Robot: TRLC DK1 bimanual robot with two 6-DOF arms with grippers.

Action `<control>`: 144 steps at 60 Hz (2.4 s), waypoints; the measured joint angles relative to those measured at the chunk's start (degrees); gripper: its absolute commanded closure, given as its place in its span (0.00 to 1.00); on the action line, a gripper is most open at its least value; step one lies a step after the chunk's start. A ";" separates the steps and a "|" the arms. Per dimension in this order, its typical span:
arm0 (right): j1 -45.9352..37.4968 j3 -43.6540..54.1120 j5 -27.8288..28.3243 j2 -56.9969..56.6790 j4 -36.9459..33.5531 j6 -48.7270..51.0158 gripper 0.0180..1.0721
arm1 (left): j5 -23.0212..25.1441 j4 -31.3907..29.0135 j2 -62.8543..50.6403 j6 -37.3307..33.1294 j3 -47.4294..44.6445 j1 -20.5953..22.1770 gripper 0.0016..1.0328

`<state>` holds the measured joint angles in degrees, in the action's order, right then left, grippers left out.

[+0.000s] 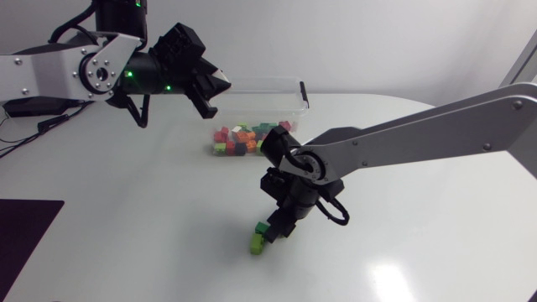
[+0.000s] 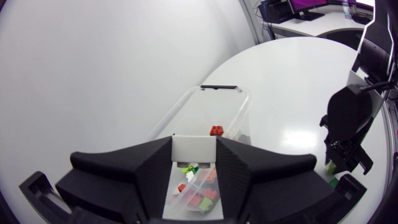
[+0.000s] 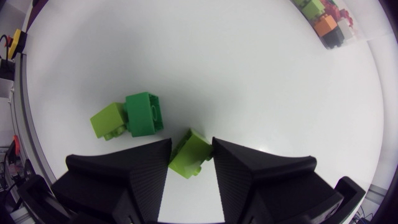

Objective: Place the duplo bricks in the container

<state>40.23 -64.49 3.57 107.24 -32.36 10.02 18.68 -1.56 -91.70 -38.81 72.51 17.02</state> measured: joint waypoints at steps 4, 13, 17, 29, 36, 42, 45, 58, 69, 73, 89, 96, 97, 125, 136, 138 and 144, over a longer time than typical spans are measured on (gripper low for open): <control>-0.83 -0.04 0.00 -0.20 -0.76 0.20 0.70 | -0.83 0.46 -2.32 1.62 2.27 -0.57 0.76; -2.78 -0.04 0.04 -2.10 -1.66 0.50 0.70 | -2.40 0.92 -8.17 4.02 6.97 -1.57 0.75; -3.34 -0.04 0.22 -3.21 -2.10 0.66 0.70 | -2.97 1.36 -11.06 4.85 9.31 -1.92 0.75; -4.07 0.04 0.68 -4.46 -1.77 0.66 0.63 | -4.50 1.60 -17.51 6.05 14.27 -2.12 0.74; -4.76 1.64 0.87 -7.56 -1.42 0.66 0.46 | -5.84 1.68 -22.25 6.08 18.21 -1.81 0.73; -6.08 2.67 0.87 -10.93 -1.25 0.66 0.45 | -7.61 1.64 -26.45 6.60 22.49 -1.49 0.70; -6.73 3.02 0.85 -12.15 -1.11 0.66 0.46 | -8.70 1.64 -28.57 7.17 25.14 -1.40 0.69; -8.48 4.81 0.85 -16.48 -0.70 0.94 0.16 | -12.02 0.42 -33.09 7.78 32.24 -0.70 0.04; -8.35 5.88 1.11 -19.21 -0.72 2.47 0.14 | -12.17 -0.85 -32.33 7.78 31.45 -0.11 0.04; -7.82 6.29 1.11 -19.39 -0.70 2.84 0.14 | -12.17 -1.99 -29.92 7.76 28.87 -0.22 0.04; -2.05 6.91 1.75 -16.50 0.28 3.98 0.15 | -11.02 -8.68 -9.81 4.09 13.66 -0.61 0.04; -0.68 6.91 2.12 -12.37 1.14 4.85 0.15 | -11.02 -13.64 -1.88 0.79 7.93 -0.61 0.04; -0.50 6.91 2.19 -11.82 1.14 5.05 0.15 | -11.02 -14.36 -1.03 0.20 7.21 -0.61 0.04; 2.99 2.21 2.19 -3.23 1.51 6.73 0.15 | -11.02 -24.98 15.10 -9.07 -11.76 -0.61 0.04; 2.95 -1.99 2.16 0.79 1.22 7.41 0.25 | -11.02 -26.51 17.79 -9.88 -15.63 -0.59 0.05; 2.91 -2.71 2.16 1.42 1.22 7.69 0.28 | -11.02 -26.84 18.12 -9.99 -16.37 -0.48 0.05; 2.80 -4.96 2.14 3.30 1.03 8.26 0.35 | -11.02 -28.04 18.95 -10.62 -18.08 -0.26 0.05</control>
<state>43.03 -69.45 5.72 110.54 -31.33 18.28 7.66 -29.61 -72.75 -49.43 54.43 16.75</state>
